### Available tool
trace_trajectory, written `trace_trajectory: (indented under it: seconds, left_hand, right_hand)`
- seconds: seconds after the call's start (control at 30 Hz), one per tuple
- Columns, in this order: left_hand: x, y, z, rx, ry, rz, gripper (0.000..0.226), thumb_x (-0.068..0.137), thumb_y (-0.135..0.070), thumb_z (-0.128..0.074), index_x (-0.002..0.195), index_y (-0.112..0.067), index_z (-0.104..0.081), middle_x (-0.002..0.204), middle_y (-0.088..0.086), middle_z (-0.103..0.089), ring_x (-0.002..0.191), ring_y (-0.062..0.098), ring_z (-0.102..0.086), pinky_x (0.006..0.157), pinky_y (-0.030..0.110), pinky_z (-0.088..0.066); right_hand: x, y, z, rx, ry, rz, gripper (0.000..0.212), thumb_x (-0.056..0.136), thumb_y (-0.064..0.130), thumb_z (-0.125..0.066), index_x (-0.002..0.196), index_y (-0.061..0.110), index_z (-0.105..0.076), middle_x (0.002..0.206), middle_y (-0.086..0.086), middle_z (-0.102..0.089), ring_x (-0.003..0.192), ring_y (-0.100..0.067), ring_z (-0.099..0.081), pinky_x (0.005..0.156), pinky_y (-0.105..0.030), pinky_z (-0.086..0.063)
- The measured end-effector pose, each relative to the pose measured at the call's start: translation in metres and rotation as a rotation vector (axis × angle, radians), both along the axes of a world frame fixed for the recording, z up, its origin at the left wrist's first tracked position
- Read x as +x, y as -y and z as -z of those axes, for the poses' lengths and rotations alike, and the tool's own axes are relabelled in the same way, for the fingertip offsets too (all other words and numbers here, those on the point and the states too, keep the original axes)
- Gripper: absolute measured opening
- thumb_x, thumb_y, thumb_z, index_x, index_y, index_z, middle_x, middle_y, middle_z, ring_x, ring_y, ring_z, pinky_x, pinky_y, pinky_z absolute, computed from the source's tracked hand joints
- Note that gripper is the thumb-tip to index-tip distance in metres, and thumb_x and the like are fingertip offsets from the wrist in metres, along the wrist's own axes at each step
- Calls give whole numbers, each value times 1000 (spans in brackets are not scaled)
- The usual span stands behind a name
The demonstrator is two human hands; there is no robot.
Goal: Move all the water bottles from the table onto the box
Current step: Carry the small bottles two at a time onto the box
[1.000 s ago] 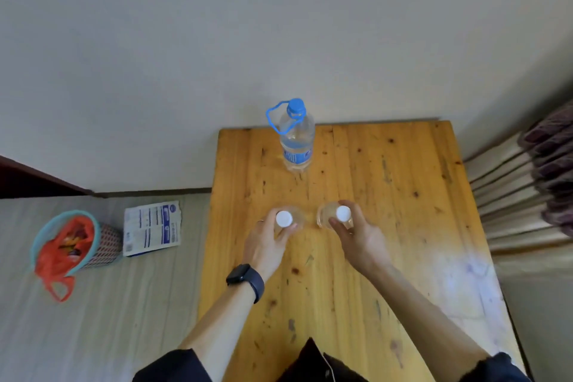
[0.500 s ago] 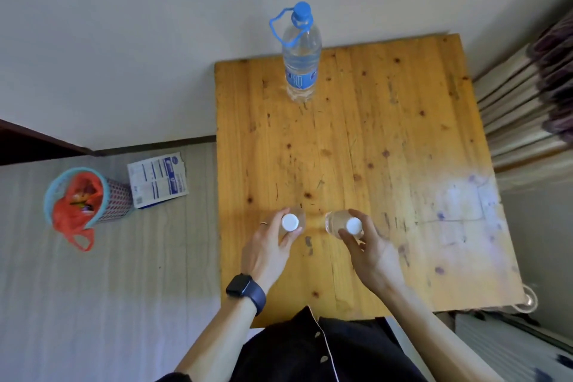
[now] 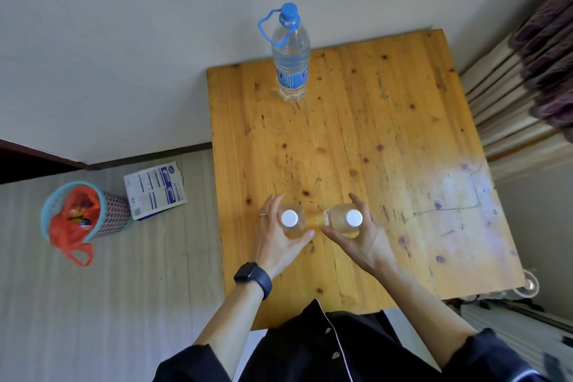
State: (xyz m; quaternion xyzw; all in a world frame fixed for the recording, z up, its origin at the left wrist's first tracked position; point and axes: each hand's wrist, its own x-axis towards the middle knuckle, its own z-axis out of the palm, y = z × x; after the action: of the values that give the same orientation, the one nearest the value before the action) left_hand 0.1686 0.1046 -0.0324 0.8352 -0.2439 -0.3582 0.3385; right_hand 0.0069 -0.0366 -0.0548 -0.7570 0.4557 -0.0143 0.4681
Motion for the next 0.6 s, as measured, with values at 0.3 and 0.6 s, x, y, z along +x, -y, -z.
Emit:
trace_trajectory:
  seconds: [0.3,0.6]
  left_hand:
    - [4,10,27,-36,52,-73,50,71,-46,-83,110,-38,-51,100,-12,-65,93,12,-62,67,28,-52]
    - [-2,15,10,-67,81,-55,41,73,-50,-81,98,-37,-51,72,-16,-67,69,-5,-61,49,12,-43]
  right_hand:
    - [3,-3,17,-81,-9,59,71,68,67,-76,122,46,-36,104,19,-64,84,-11,-66,69,-30,-54]
    - [-11,-19,-3,-121,-16,297,63,62,71,-73,111,49,-38,78,15,-66,65,-5,-65,54,-31,-57]
